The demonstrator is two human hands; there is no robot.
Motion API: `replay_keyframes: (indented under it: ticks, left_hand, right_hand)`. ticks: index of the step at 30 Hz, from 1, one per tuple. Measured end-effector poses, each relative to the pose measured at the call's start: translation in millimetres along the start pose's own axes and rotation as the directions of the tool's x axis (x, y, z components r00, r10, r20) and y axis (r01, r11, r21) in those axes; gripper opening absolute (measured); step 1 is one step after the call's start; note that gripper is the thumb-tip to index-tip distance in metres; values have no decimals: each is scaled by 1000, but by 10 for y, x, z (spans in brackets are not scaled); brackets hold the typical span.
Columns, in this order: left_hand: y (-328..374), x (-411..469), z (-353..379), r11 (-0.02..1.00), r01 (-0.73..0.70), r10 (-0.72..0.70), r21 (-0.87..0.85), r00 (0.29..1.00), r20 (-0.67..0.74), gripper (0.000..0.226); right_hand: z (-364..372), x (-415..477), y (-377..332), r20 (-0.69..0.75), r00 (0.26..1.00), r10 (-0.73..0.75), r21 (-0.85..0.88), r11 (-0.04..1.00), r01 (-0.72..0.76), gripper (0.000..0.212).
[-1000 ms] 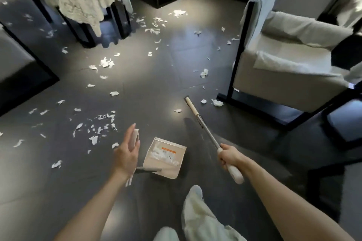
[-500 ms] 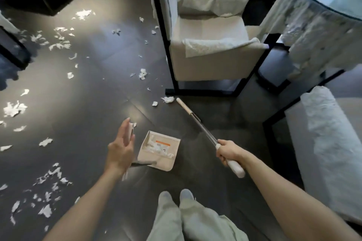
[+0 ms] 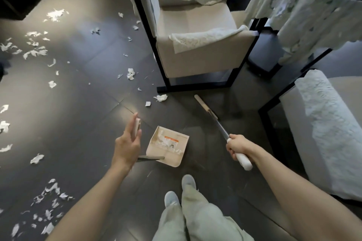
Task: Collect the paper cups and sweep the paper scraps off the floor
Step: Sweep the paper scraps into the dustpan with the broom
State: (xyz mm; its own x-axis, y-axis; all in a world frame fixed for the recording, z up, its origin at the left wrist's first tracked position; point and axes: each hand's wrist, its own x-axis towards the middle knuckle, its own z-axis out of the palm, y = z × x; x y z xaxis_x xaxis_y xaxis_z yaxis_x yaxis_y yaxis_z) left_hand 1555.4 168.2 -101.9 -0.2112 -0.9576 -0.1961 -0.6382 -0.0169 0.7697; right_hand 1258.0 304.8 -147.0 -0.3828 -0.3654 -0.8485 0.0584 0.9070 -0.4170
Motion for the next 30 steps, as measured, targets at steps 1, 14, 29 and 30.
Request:
replay_keyframes:
  ticks: [1,14,29,30]
  left_hand:
    - [-22,24,-5,1000,11,-11,9,1000,3,50]
    - [-275,291,-212,982,186,-175,44,967,-184,50]
    - [-450,433,-680,959,282,-257,39,916,-309,49]
    - [-481,431,-723,958,283,-258,38,915,-310,49]
  right_hand:
    - [13,46,-75,18,1000,3,18,1000,-4,66]
    - [860,687,-1432,249,965,-84,-279,948,154,52]
    - [1134,462,-1817,301,943,-142,-388,885,257,61]
    - [1130,463,-1787,277,949,-152,-381,889,254,63]
